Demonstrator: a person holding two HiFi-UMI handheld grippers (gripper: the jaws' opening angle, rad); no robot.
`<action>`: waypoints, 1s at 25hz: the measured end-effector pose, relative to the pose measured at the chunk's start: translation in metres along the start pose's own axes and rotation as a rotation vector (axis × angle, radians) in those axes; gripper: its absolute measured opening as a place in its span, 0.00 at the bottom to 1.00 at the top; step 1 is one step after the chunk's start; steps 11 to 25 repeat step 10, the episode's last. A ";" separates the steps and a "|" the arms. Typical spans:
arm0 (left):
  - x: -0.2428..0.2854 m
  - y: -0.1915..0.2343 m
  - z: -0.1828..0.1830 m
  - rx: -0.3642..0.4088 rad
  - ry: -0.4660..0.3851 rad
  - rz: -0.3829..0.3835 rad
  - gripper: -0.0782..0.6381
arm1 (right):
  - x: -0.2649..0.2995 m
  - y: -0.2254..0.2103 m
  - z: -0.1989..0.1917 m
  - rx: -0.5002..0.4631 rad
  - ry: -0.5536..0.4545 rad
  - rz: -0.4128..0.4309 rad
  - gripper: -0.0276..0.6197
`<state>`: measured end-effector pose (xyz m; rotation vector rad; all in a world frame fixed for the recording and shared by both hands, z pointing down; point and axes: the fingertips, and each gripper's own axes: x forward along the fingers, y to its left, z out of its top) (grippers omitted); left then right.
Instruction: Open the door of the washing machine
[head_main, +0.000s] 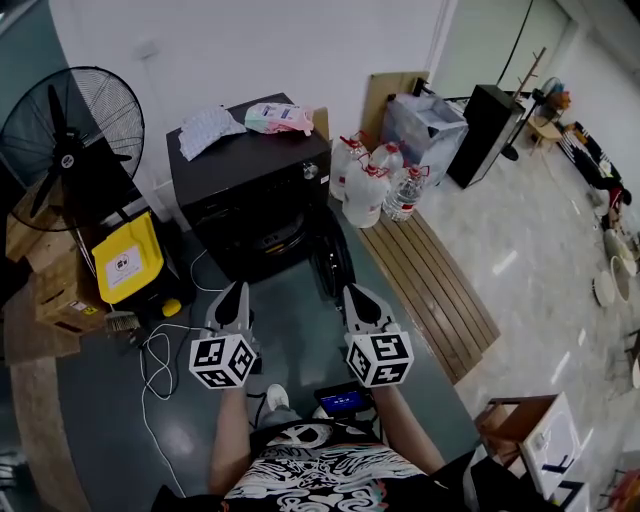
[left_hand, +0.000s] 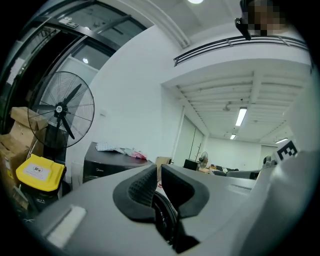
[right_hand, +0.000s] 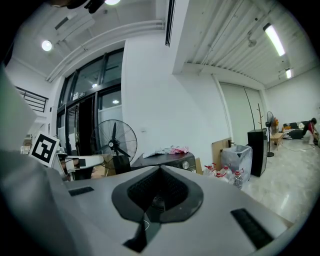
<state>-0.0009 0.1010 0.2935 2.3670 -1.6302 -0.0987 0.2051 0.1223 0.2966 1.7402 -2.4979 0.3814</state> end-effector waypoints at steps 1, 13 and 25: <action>0.001 0.000 -0.001 0.003 0.005 0.003 0.15 | 0.000 -0.002 0.000 0.001 0.001 -0.001 0.05; 0.012 -0.003 -0.006 0.017 0.021 0.017 0.15 | 0.008 -0.022 -0.005 0.018 0.013 -0.008 0.05; 0.012 -0.003 -0.006 0.017 0.021 0.017 0.15 | 0.008 -0.022 -0.005 0.018 0.013 -0.008 0.05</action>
